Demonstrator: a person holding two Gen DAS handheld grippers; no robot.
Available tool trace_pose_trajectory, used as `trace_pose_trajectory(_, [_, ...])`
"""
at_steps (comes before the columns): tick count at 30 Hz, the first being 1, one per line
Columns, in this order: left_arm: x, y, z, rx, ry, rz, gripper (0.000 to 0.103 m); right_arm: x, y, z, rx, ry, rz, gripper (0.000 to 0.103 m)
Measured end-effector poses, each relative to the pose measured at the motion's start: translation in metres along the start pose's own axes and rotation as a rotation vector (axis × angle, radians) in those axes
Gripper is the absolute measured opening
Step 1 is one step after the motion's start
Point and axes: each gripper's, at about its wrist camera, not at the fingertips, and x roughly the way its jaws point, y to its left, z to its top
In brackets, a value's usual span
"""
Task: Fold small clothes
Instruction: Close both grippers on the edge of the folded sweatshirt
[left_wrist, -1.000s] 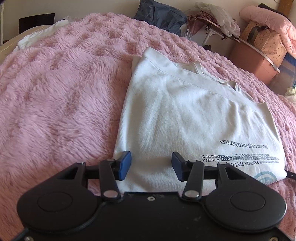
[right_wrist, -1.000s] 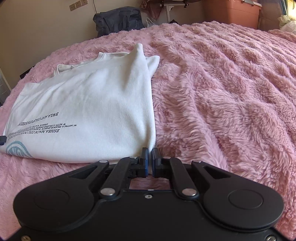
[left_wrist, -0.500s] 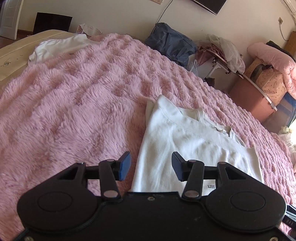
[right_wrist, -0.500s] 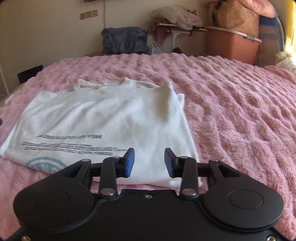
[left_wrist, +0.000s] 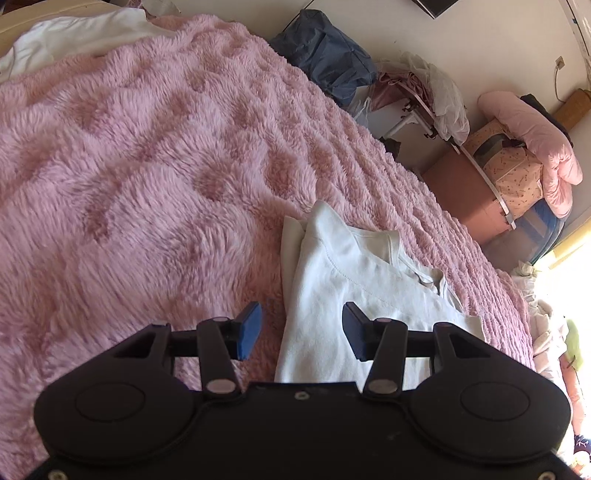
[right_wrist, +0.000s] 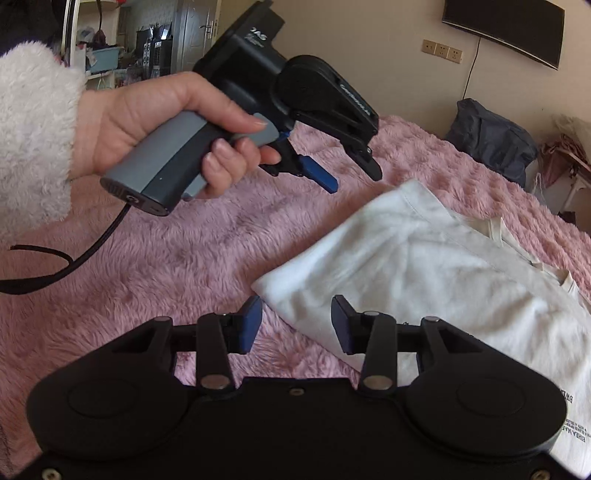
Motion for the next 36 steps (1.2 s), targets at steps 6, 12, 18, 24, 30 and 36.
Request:
trace_pose_trajectory(6, [0.037, 0.021, 0.005, -0.086, 0.023, -0.058, 0.051, 0.030, 0.024, -0.001, -0.157, 0.056, -0.075, 0.041])
trace_pose_trajectory(12, [0.070, 0.029, 0.017, -0.162, 0.030, -0.169, 0.050, 0.047, 0.035, -0.002, -0.244, 0.058, -0.143, 0.041])
trace_pose_trajectory(18, [0.095, 0.023, 0.034, -0.197, 0.045, -0.197, 0.047, 0.057, 0.045, 0.000, -0.315, 0.035, -0.176, 0.041])
trace_pose_trajectory(24, [0.104, 0.022, 0.043, -0.177, 0.056, -0.223, 0.032, 0.057, 0.047, 0.002, -0.314, 0.014, -0.162, 0.025])
trace_pose_trajectory(30, [0.102, 0.021, 0.045, -0.154, 0.053, -0.237, 0.016, 0.051, 0.049, 0.006, -0.253, -0.003, -0.150, 0.012])
trace_pose_trajectory(36, [0.090, 0.002, 0.056, -0.143, 0.049, -0.254, 0.015, 0.029, 0.041, 0.016, -0.154, -0.047, -0.132, 0.010])
